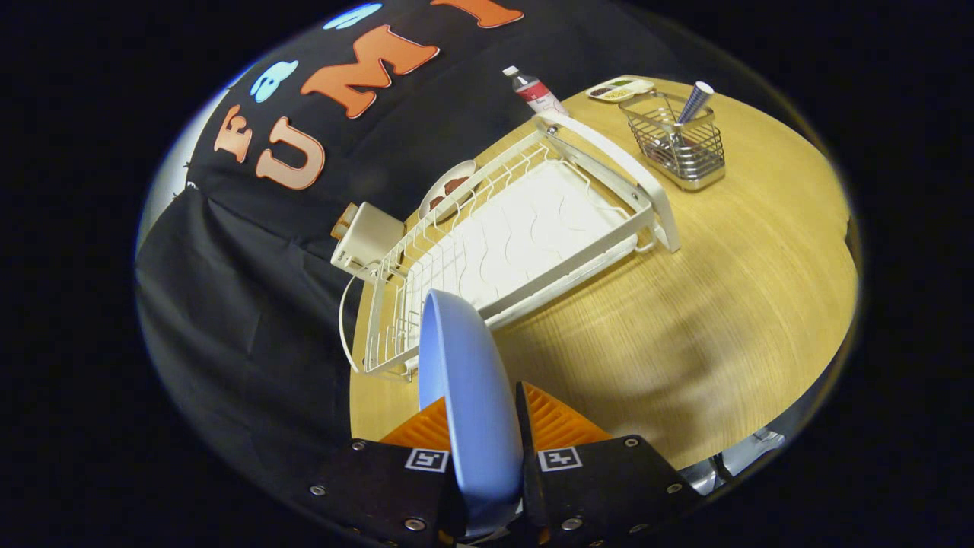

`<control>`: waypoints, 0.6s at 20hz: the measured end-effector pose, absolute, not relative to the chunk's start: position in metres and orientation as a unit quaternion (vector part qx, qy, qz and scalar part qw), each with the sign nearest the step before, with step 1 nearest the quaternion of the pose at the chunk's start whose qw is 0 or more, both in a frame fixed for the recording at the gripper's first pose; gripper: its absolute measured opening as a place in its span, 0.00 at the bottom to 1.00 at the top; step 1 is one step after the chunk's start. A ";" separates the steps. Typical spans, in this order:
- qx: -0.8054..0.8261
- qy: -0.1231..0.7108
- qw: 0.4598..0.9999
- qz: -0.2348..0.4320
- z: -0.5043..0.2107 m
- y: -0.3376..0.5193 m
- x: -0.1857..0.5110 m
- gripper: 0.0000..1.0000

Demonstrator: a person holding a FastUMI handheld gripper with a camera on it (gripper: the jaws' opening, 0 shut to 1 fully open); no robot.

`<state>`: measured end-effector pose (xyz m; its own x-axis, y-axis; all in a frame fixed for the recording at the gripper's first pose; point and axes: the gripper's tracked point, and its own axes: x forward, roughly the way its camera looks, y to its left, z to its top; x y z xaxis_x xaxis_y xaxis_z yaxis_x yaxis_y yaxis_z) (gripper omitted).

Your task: Take the plate from the dish rack, then take the spoon from the basket and place it into the plate.

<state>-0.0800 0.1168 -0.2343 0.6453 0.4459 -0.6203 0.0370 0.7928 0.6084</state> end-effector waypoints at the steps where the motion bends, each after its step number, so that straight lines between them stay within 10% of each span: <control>1: 0.298 0.408 0.855 0.119 -0.239 0.117 -0.082 0.28; 12: 0.331 0.436 0.831 0.103 -0.282 0.109 -0.091 0.29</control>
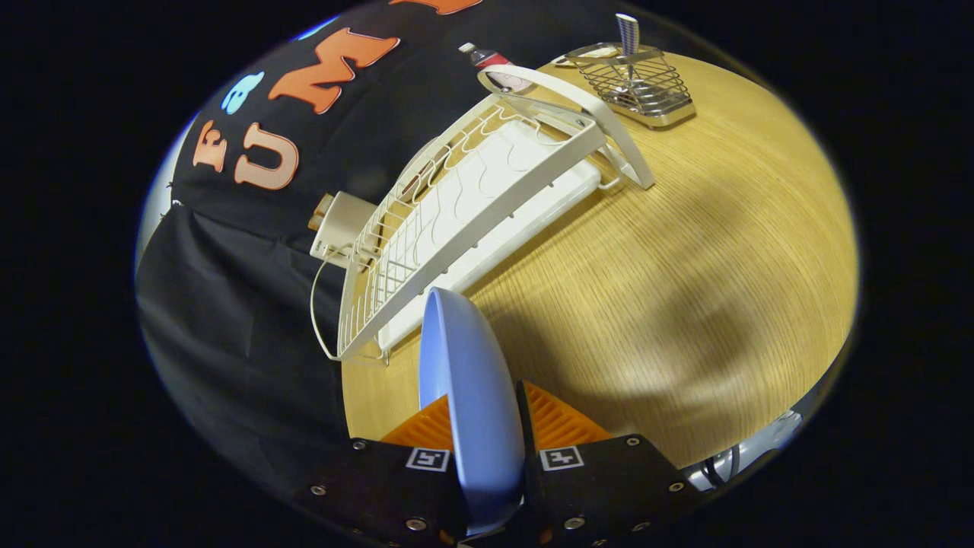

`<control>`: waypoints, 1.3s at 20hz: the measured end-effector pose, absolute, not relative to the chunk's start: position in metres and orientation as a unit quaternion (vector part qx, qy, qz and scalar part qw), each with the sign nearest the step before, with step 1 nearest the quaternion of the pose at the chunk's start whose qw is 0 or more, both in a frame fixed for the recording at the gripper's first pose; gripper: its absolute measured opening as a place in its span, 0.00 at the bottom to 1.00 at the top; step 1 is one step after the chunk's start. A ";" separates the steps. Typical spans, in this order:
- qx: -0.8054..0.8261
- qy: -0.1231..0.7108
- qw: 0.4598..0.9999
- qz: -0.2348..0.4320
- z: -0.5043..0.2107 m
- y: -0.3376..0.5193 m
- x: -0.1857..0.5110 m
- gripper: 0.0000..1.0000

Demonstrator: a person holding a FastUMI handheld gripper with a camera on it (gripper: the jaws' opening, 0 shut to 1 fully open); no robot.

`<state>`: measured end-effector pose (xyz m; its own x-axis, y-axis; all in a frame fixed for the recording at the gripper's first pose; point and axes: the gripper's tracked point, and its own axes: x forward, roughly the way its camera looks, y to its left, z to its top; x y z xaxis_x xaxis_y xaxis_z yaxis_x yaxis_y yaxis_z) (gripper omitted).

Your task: Take the plate from the dish rack, then take the spoon from the basket and place it into the plate.

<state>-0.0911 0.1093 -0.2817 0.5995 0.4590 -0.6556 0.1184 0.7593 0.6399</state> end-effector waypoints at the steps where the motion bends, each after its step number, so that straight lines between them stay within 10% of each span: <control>1: 0.342 0.431 0.830 0.096 -0.280 0.109 -0.090 0.30; 5: 0.319 0.435 0.838 0.081 -0.282 0.097 -0.093 0.34; 17: 0.223 0.385 0.895 0.011 -0.234 0.004 -0.070 0.98; 26: 0.092 0.284 0.952 -0.072 -0.169 -0.092 -0.019 0.98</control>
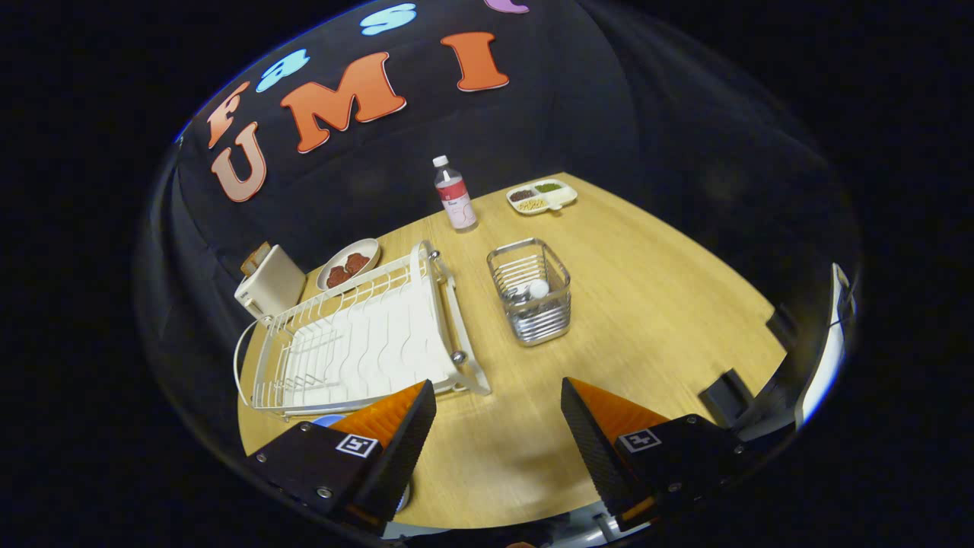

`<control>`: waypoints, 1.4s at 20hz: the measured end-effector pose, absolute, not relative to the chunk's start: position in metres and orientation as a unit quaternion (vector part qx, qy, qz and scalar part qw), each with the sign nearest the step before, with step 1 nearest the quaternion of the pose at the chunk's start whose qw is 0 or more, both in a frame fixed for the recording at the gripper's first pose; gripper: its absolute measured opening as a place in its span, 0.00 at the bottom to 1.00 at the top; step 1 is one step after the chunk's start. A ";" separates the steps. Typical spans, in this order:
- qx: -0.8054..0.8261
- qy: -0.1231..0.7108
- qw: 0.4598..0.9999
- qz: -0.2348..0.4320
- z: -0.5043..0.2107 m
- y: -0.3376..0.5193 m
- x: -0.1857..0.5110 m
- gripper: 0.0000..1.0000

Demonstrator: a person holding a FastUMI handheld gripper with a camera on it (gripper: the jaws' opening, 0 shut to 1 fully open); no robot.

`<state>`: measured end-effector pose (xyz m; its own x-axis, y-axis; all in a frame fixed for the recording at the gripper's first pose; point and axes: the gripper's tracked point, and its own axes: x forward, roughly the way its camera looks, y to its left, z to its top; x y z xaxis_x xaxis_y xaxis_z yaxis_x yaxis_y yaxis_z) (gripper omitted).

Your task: Take the plate from the dish rack, then take the spoon from the basket and place it into the plate.

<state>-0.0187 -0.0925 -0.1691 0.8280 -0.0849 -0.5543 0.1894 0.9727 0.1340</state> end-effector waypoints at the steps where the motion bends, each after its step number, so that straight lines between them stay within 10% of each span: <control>1: 0.074 0.269 0.957 -0.079 -0.162 -0.101 -0.011 0.99; 8: -0.006 0.218 0.974 -0.058 -0.151 -0.119 0.040 0.98; 19: -0.055 0.202 0.978 0.003 -0.162 -0.116 0.076 0.15; 28: -0.062 0.187 0.980 -0.004 -0.138 -0.122 0.066 0.08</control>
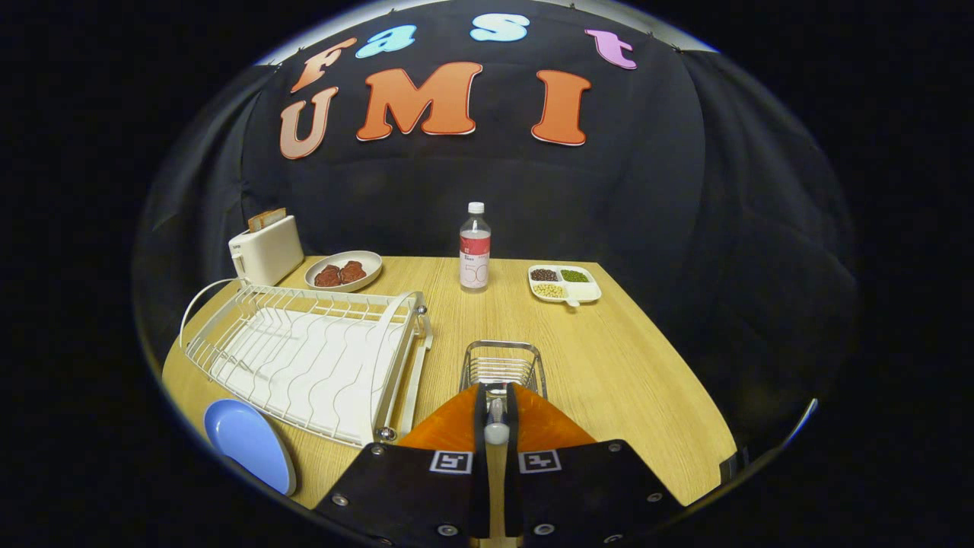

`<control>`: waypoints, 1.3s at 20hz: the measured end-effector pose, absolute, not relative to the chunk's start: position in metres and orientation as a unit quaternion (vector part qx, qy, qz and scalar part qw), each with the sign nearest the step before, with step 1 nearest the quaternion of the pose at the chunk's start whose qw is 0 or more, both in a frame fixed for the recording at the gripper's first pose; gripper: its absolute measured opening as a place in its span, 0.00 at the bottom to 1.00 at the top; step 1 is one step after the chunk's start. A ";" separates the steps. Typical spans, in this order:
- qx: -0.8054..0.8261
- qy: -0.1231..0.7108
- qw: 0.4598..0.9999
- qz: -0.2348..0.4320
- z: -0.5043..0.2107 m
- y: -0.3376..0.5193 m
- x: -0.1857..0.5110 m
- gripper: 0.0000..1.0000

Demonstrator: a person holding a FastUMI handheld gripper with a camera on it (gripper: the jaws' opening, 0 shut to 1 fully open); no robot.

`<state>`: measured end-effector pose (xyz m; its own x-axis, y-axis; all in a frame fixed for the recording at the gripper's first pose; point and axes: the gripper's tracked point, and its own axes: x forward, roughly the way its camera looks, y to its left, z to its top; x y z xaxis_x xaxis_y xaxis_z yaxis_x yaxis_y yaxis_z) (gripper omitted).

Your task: Take the plate from the dish rack, then take the spoon from the basket and place it into the plate.

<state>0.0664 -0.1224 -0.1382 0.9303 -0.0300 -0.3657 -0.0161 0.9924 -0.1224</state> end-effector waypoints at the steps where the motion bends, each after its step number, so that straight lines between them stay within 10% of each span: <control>1: -0.060 0.183 0.981 -0.006 -0.132 -0.123 0.063 0.08; 26: -0.034 0.119 0.991 0.047 -0.058 0.047 -0.087 0.08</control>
